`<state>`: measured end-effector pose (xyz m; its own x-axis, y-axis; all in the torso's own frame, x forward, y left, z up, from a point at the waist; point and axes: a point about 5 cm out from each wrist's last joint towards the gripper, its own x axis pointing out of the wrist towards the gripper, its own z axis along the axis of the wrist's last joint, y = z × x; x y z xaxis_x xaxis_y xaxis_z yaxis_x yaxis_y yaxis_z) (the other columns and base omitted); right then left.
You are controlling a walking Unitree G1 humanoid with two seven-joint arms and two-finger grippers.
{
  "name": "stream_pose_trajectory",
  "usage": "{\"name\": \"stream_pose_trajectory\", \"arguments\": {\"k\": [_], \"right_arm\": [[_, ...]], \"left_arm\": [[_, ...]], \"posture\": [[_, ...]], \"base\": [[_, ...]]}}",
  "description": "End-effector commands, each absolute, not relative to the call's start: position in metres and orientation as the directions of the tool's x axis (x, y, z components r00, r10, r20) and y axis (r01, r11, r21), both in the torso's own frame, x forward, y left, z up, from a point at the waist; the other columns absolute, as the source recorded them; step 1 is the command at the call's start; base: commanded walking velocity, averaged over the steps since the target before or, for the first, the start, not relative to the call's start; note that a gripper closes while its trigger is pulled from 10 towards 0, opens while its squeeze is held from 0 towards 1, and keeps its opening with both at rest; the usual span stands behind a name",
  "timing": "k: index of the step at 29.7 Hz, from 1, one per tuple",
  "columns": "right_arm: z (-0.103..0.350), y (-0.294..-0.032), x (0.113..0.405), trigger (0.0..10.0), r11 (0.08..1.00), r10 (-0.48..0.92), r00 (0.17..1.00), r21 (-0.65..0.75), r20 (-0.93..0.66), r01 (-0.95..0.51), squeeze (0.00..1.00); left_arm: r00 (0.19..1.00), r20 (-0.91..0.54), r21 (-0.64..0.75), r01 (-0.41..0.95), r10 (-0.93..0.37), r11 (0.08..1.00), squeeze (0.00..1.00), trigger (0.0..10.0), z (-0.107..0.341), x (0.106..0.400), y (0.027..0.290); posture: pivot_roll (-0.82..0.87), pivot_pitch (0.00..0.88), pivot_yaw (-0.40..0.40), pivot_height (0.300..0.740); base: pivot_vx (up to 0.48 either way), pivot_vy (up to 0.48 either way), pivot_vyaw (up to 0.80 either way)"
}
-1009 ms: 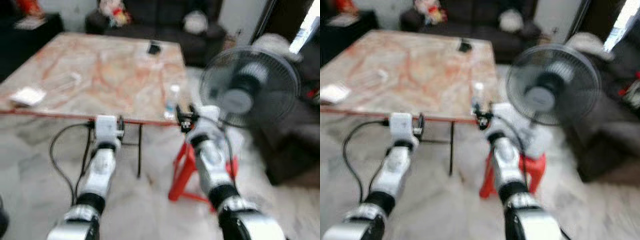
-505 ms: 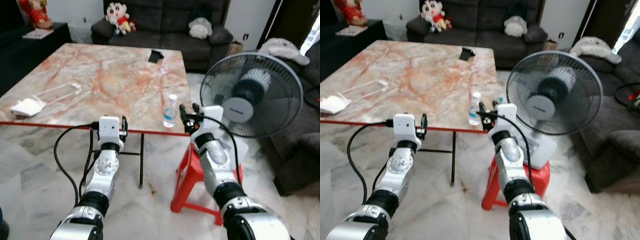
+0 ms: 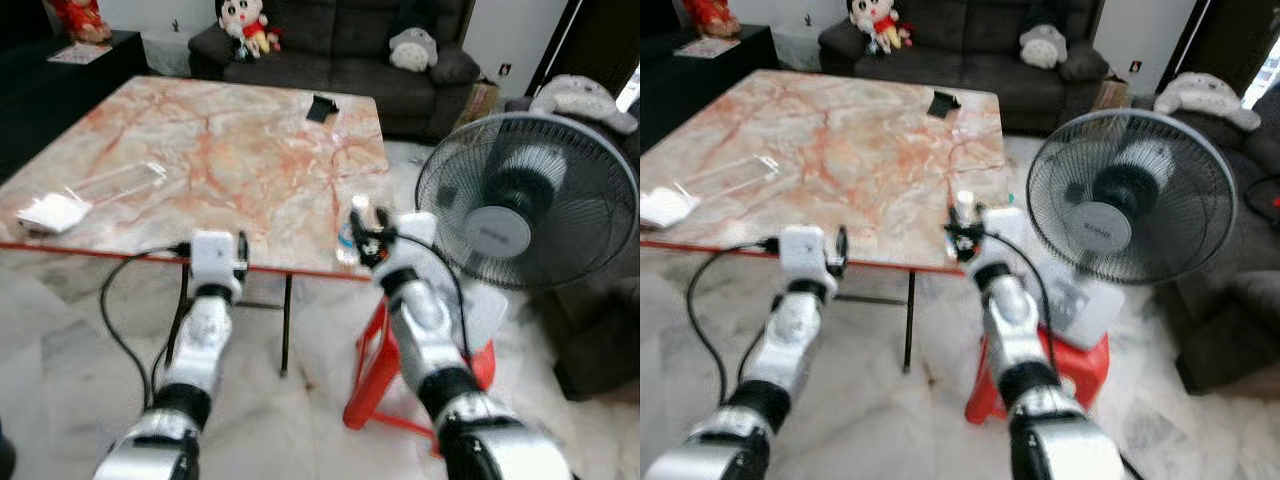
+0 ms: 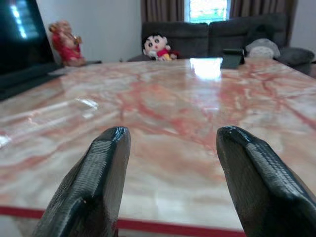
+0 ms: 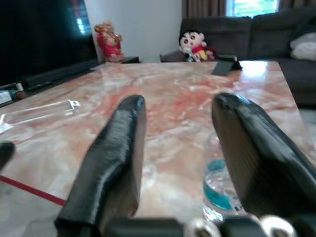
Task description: Picking trash to rubbish bin
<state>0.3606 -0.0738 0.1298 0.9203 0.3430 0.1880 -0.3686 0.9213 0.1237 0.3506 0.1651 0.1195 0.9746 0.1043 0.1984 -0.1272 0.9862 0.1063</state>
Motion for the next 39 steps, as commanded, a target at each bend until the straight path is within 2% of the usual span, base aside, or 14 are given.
{"name": "stream_pose_trajectory", "arguments": {"k": [1, 16, 17, 28, 29, 30, 39], "right_arm": [[0.1354, -0.0858, 0.3646, 10.0, 0.934, 0.314, 0.927, 0.109, 0.203, -0.341, 0.0], [0.1378, -0.0854, 0.3649, 10.0, 0.927, 0.319, 0.922, 0.128, 0.217, -0.351, 0.0], [0.1381, -0.0852, 0.3649, 10.0, 0.926, 0.32, 0.922, 0.131, 0.22, -0.353, 1.0], [0.1403, -0.0838, 0.365, 10.0, 0.922, 0.324, 0.918, 0.138, 0.23, -0.361, 1.0], [0.1406, -0.0838, 0.3651, 10.0, 0.922, 0.324, 0.917, 0.139, 0.231, -0.361, 0.6], [0.1409, -0.0836, 0.3652, 10.0, 0.92, 0.325, 0.917, 0.148, 0.232, -0.363, 0.0], [0.1431, -0.0802, 0.3652, 10.0, 0.904, 0.352, 0.905, 0.162, 0.24, -0.395, 0.0]], "left_arm": [[0.975, 0.21, 0.093, -0.097, 0.075, 0.991, 0.0, 10.0, 0.123, 0.3523, 0.1527], [0.975, 0.209, 0.091, -0.097, 0.076, 0.991, 0.0, 10.0, 0.1232, 0.3527, 0.1523], [0.975, 0.209, 0.091, -0.096, 0.076, 0.991, 0.0, 10.0, 0.1232, 0.3526, 0.1522], [0.975, 0.208, 0.091, -0.095, 0.074, 0.991, 0.0, 10.0, 0.123, 0.3527, 0.1519], [0.975, 0.208, 0.091, -0.095, 0.075, 0.991, 0.0, 10.0, 0.123, 0.3527, 0.1519], [0.975, 0.208, 0.091, -0.095, 0.075, 0.991, 0.0, 10.0, 0.123, 0.3527, 0.1518], [0.975, 0.21, 0.091, -0.099, 0.078, 0.991, 0.0, 10.0, 0.1231, 0.3525, 0.1525]], "posture": [[0.03, 0.0, -0.069, 0.74], [0.03, 0.0, -0.07, 0.74], [0.03, 0.0, -0.07, 0.74], [0.03, 0.0, -0.069, 0.74], [0.03, 0.0, -0.069, 0.74], [0.03, 0.0, -0.069, 0.74], [0.03, 0.0, -0.07, 0.74]], "base": [[0.337, 0.0, 0.0], [0.347, 0.0, 0.0], [0.349, 0.0, 0.0], [0.348, 0.0, 0.0], [0.349, 0.0, 0.0], [0.349, 0.0, 0.0], [0.347, 0.0, 0.0]]}}
